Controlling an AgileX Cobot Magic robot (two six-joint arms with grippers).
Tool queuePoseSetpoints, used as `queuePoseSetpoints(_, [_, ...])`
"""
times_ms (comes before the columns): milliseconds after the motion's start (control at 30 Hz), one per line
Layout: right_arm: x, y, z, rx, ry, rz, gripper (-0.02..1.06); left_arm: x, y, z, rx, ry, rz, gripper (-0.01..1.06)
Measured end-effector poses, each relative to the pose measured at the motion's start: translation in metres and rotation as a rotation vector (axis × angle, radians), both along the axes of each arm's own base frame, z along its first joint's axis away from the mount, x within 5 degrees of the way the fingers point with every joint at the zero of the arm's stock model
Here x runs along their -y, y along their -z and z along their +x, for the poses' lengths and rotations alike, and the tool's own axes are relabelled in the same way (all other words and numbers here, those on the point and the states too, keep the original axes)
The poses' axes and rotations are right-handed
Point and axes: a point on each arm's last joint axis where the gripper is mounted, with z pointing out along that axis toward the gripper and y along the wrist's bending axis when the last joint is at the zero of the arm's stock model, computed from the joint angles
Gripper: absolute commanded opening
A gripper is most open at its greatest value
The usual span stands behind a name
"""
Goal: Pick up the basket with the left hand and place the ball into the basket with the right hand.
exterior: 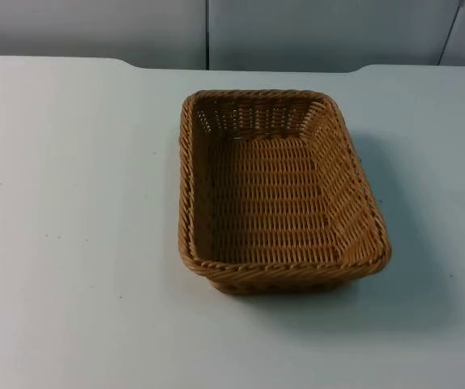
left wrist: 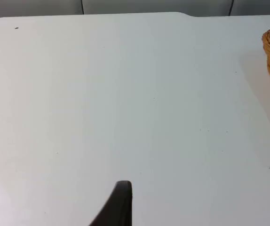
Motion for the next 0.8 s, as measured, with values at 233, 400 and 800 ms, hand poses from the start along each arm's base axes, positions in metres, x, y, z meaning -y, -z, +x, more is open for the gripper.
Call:
queuePoseSetpoints(233, [0.0,0.0,0.0,0.0,0.0,0.0,1.05,0.004,-0.006,-0.003,0.024,0.028,-0.04,0.92])
queuePoseSetpoints(400, [0.0,0.0,0.0,0.0,0.0,0.0,1.05,0.006,-0.025,-0.007,0.062,0.042,-0.057,0.92])
queuePoseSetpoints(800, [0.0,0.0,0.0,0.0,0.0,0.0,1.05,0.006,-0.077,0.003,0.124,0.043,-0.062,0.92])
